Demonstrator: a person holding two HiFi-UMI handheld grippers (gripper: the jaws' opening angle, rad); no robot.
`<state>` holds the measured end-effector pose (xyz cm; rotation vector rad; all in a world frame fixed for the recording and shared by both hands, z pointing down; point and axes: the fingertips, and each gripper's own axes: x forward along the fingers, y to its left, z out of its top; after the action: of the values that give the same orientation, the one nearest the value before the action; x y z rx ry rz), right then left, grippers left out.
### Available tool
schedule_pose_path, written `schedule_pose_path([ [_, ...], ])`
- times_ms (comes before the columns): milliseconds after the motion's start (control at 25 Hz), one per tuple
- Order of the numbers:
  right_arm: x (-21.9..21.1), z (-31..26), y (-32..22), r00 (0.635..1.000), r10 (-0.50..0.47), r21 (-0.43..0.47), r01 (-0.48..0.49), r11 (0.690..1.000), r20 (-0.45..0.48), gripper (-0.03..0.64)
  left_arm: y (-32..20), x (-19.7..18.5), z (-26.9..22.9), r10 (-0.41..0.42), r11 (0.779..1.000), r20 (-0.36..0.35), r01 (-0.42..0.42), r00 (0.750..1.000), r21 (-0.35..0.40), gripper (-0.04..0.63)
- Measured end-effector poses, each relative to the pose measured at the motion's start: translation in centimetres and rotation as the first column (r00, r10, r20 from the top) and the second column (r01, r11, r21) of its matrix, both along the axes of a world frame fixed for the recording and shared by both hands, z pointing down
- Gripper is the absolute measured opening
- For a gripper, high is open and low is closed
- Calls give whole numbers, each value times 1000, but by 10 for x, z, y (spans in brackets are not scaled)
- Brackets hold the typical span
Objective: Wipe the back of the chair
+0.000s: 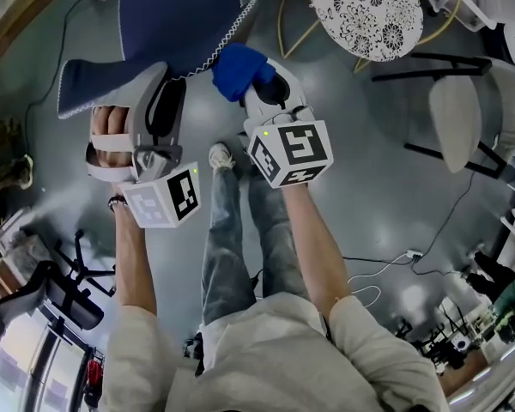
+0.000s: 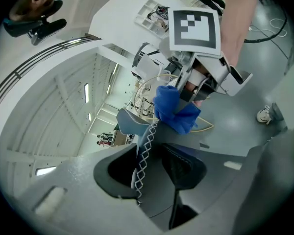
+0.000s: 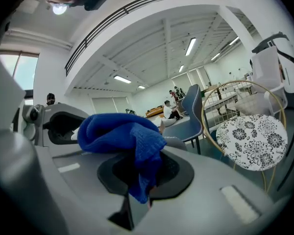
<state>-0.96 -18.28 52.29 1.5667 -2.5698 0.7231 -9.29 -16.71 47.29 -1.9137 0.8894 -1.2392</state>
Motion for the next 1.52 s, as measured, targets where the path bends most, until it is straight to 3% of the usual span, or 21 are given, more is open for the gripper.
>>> schedule_pose_path([
  [1040,23,172,-59,973,-56,-249,-2,968,-226,48,1,2,1,19,1000,-1,-19,1000,-7,158],
  [1360,30,196,-65,968,-66,-298,-10,955,-243,48,1,2,3,29,1000,-1,-29,1000,-4,158],
  [1520,36,182,-56,978,-35,-276,-23,961,-207,48,1,2,3,28,1000,1,-28,1000,-3,158],
])
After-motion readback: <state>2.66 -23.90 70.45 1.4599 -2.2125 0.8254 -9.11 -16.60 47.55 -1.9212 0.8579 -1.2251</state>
